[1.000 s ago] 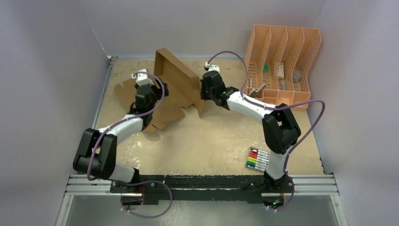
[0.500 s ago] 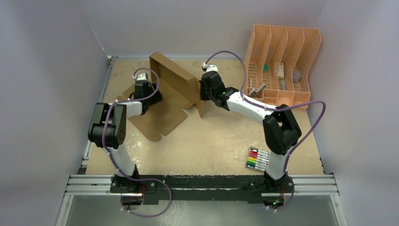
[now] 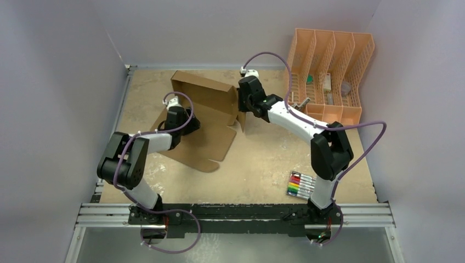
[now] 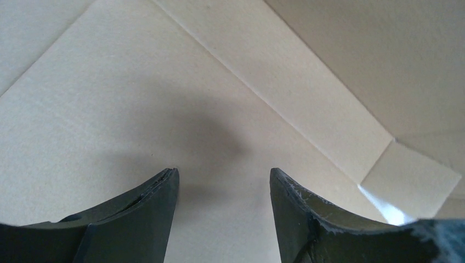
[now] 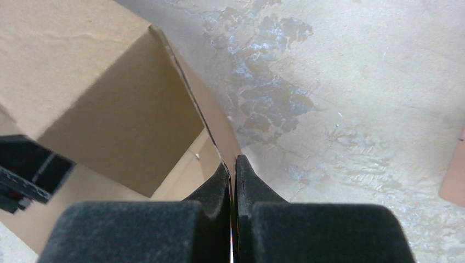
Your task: Fold the paper box
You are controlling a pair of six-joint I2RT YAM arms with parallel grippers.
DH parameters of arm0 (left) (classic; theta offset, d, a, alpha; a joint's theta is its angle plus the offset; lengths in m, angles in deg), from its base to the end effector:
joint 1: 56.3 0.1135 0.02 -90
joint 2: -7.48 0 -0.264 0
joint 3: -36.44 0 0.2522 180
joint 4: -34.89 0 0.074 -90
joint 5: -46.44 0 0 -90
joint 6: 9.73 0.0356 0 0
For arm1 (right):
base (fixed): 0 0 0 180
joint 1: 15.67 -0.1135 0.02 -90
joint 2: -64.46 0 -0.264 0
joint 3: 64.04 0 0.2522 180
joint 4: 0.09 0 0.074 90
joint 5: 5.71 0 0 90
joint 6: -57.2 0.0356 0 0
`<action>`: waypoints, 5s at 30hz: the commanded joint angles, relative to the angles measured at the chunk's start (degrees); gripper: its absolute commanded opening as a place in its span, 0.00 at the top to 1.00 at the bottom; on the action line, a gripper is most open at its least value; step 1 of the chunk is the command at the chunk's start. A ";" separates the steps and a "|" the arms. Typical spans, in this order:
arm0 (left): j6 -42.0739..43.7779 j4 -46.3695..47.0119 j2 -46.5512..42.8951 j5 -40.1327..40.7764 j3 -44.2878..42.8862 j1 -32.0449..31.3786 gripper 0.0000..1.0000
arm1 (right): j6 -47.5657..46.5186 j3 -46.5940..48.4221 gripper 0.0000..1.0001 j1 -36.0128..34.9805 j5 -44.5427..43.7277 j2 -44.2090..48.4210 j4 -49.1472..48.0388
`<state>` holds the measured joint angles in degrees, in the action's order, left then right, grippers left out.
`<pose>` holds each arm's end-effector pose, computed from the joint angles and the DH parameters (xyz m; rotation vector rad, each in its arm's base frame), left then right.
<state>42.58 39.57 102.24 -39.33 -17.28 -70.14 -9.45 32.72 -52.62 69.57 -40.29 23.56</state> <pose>0.3116 -0.0741 0.1461 -0.5026 2.1781 -0.4168 0.3485 0.2508 0.2769 -0.0991 2.1211 0.3575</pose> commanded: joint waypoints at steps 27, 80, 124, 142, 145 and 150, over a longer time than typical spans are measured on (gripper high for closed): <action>-10.75 3.69 -9.09 -7.60 3.24 -14.45 0.39 | 1.85 -12.57 1.00 0.08 -0.76 -0.14 -10.99; 27.29 -36.75 -9.07 -3.73 -31.47 -1.10 0.25 | -13.13 -14.71 0.90 2.41 17.39 6.13 -17.79; 21.22 -28.29 -0.75 -21.83 -32.46 -7.01 0.27 | -25.90 -15.40 0.54 6.57 32.30 8.28 -17.63; 20.84 -27.16 -0.28 -25.65 -31.86 -6.10 0.28 | -39.61 -17.30 0.38 22.95 66.30 13.91 -14.94; 20.58 -26.92 -0.20 -25.89 -31.86 -6.02 0.28 | -41.81 -17.91 0.41 23.70 61.86 13.15 -14.78; 19.37 -26.17 0.32 -26.77 -32.03 -6.02 0.28 | -42.53 -17.38 0.46 22.64 60.73 8.62 -17.60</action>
<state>61.79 14.17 101.34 -64.62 -48.34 -76.22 -49.86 13.88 -28.66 130.13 -29.07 7.93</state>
